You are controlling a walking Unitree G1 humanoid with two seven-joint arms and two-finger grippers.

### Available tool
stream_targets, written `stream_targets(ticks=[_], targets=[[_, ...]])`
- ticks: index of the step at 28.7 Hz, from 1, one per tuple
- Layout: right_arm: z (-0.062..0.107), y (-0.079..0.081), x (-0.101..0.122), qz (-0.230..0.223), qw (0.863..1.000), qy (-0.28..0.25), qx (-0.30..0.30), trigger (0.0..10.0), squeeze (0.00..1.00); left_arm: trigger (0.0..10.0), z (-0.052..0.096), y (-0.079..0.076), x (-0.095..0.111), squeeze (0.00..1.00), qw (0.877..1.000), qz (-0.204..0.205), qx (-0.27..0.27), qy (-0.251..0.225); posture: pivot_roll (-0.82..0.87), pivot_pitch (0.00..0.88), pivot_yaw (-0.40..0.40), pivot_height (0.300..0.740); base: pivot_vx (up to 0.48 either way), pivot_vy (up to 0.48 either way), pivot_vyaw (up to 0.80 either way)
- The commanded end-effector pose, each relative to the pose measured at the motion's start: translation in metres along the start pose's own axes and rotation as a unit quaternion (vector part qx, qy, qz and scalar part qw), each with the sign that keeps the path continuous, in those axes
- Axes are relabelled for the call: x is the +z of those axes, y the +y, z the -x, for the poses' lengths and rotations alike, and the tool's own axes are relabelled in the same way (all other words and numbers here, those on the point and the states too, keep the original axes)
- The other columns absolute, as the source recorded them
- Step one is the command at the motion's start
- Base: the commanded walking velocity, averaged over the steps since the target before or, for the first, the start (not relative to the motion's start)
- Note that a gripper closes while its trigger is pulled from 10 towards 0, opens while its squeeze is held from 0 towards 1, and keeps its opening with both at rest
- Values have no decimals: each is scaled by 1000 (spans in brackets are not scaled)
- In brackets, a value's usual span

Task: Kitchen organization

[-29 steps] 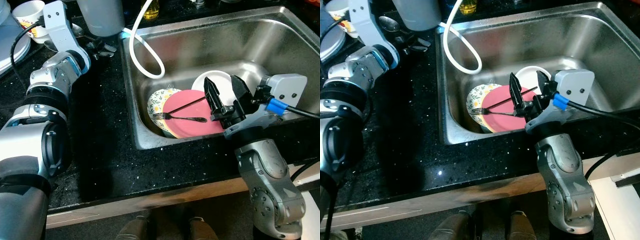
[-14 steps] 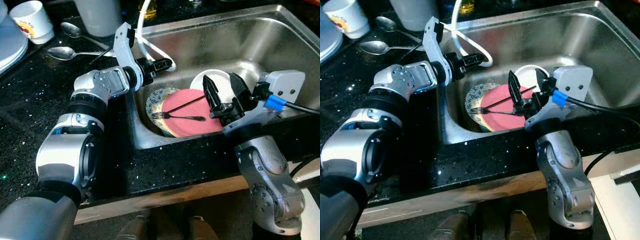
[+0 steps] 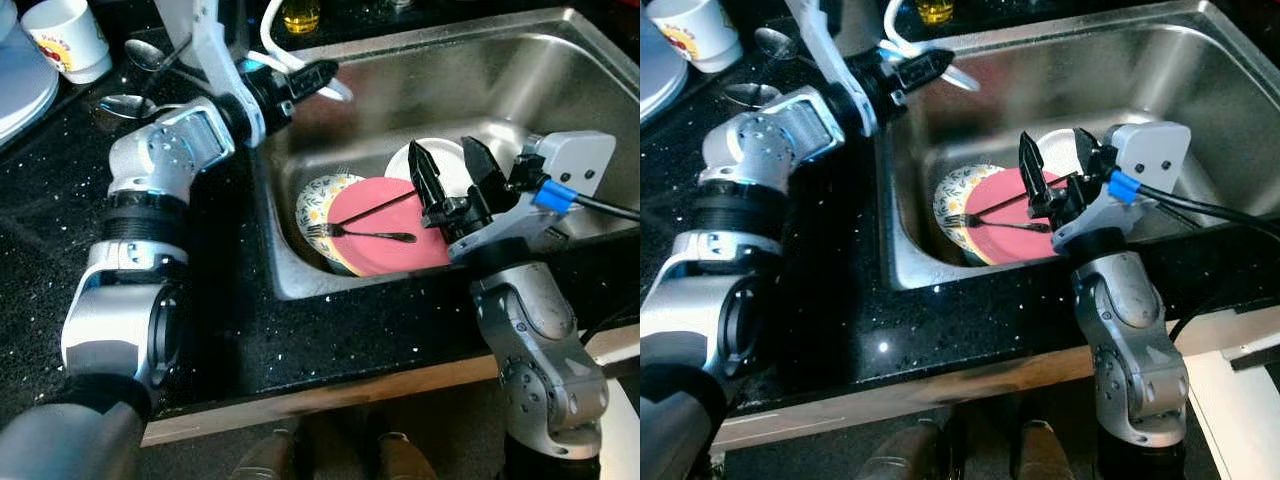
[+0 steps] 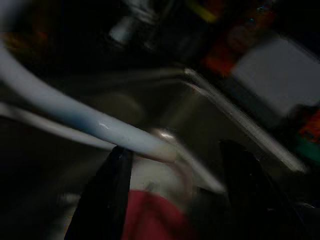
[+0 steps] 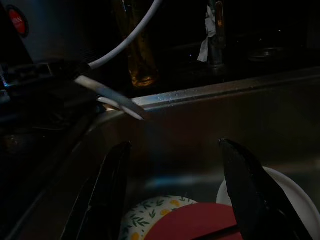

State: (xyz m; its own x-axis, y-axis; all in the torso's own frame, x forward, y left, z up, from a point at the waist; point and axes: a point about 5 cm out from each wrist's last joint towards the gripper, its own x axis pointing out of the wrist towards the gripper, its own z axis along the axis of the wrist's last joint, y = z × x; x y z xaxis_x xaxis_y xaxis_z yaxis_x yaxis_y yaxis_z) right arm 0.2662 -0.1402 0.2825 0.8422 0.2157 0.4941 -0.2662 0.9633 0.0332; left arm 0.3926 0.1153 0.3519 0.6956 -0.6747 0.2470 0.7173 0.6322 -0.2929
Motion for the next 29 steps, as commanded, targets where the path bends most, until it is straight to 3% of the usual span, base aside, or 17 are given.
stream_targets(ticks=[1,4,6,7,8,16,20,23,25,26,28,29], targets=[[0,2,-6,-5,1000,10,5,10000,0,10000,5,8,8,0,999,-32,39,-7,44,278,116,740,0,0,0],[0,1,-6,-7,1000,9,4,10000,0,10000,19,34,17,0,983,-84,160,-27,55,278,112,740,0,0,0],[0,1,-6,-8,1000,9,4,10000,0,10000,23,40,20,0,978,-94,182,-35,55,278,112,740,0,0,0],[0,3,-6,-11,1000,7,7,10000,0,10000,33,55,23,0,963,-114,241,-46,57,279,111,740,0,0,0],[0,3,-6,-13,1000,7,8,10000,0,10000,37,60,23,0,957,-119,262,-49,57,279,111,740,0,0,0],[1,6,-5,-18,1000,4,11,10000,0,10000,50,77,28,0,937,-108,322,-79,56,292,113,740,0,0,0],[3,6,-4,-18,1000,4,9,10000,0,10000,61,91,24,0,915,-84,387,-78,52,301,115,740,0,0,0],[4,6,-4,-18,1000,4,9,10000,0,10000,63,95,21,0,912,-66,398,-79,52,303,115,740,0,0,0],[4,6,-4,-19,1000,5,9,10000,0,10000,65,100,6,0,914,3,404,-43,52,303,117,740,0,0,0],[4,6,-4,-19,1000,5,9,10000,0,10000,65,100,6,0,914,3,404,-43,52,303,117,740,0,0,0],[4,6,-4,-18,1000,5,8,10000,0,10000,71,106,-8,0,909,68,411,-13,51,303,118,740,0,0,0],[4,5,-4,-18,1000,5,8,10000,0,10000,71,106,-9,0,910,74,407,-10,51,303,118,740,0,0,0]])
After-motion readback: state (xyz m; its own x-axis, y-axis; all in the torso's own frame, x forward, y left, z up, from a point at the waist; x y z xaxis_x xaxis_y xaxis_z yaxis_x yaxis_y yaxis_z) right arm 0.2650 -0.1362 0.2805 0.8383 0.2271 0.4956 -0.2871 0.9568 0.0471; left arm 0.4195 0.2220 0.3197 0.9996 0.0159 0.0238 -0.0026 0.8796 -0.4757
